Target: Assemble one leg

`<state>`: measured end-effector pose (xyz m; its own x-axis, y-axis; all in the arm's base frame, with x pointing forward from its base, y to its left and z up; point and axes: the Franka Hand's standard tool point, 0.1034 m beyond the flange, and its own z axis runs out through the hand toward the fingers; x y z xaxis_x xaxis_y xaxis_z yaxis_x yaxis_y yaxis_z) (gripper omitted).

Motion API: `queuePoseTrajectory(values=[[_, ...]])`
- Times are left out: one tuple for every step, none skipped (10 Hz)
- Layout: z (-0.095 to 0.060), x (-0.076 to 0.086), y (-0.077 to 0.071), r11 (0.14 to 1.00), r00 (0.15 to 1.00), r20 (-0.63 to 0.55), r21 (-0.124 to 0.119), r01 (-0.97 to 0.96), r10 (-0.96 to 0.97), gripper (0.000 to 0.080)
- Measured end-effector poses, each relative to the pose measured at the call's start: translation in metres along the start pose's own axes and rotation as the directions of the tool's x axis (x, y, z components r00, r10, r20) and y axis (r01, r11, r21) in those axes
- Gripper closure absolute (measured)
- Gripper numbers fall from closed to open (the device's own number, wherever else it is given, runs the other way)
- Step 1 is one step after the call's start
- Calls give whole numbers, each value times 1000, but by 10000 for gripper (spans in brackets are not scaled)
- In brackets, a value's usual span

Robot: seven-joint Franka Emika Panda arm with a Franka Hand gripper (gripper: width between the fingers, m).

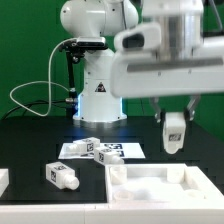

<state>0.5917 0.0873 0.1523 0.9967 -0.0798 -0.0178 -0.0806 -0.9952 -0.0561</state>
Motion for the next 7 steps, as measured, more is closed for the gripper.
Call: queuePoseTrajectory(values=[[2,0,-3,1000,998,-58,0,10,-10,515],[2,4,-3,1000,993,-119,4,11,-10,515],[3,7,-4,1000,980,-199,9,15,-13,515],[2,12,-5,1000,962,-271,7,31,-28,515],[-4,26,-9,998,928,-367,-3,64,-60,515],[-10,40,-11,996,899,-430,-12,89,-85,515],[-13,55,-16,995,867,-490,-14,97,-91,515]])
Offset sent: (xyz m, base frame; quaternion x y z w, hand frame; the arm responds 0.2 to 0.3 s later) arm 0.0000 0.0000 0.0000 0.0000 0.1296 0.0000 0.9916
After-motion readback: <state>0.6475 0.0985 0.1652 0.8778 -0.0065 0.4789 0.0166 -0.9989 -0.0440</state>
